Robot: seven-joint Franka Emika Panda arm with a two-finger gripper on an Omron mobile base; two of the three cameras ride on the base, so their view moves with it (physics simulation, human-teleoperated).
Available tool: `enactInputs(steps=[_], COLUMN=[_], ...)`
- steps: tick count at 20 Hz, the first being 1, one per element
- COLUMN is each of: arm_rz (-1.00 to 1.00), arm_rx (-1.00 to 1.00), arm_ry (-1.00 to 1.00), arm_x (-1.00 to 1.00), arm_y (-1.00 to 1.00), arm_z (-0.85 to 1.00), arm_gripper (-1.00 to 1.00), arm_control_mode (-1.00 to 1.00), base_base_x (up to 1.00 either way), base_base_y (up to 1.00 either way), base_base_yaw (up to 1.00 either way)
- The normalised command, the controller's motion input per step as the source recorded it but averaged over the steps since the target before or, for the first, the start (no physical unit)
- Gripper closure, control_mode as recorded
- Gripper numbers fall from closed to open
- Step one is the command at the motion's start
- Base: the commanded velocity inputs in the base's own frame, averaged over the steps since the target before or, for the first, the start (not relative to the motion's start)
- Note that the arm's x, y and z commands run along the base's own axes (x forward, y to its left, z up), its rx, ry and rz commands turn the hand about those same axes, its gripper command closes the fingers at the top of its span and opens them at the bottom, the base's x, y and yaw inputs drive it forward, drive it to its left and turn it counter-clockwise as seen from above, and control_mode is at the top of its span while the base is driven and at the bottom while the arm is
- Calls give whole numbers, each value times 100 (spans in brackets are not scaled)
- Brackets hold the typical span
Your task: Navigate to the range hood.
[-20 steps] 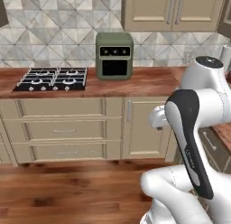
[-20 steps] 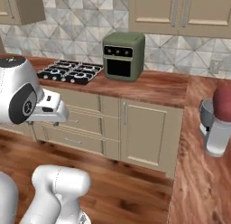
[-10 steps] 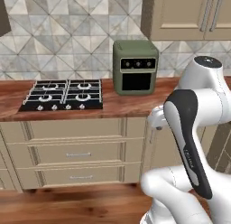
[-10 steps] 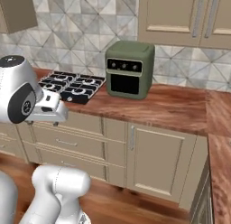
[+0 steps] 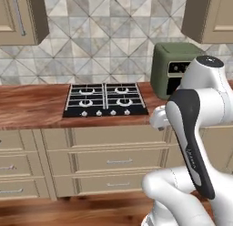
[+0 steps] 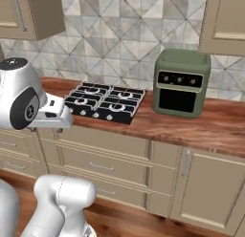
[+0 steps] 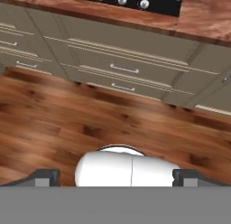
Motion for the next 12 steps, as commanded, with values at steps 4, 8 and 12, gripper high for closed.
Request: enactInputs(steps=[4,8,12], arm_rz=[0,0,0], arm_rx=[0,0,0], arm_ry=[0,0,0], arm_x=[0,0,0], arm_y=[0,0,0], arm_z=[0,0,0], arm_gripper=[-100,-100,-100], arm_control_mode=[100,100,100], base_base_x=[42,94,100], base_base_y=[99,44,8], base_base_yaw=[-8,-18,-16])
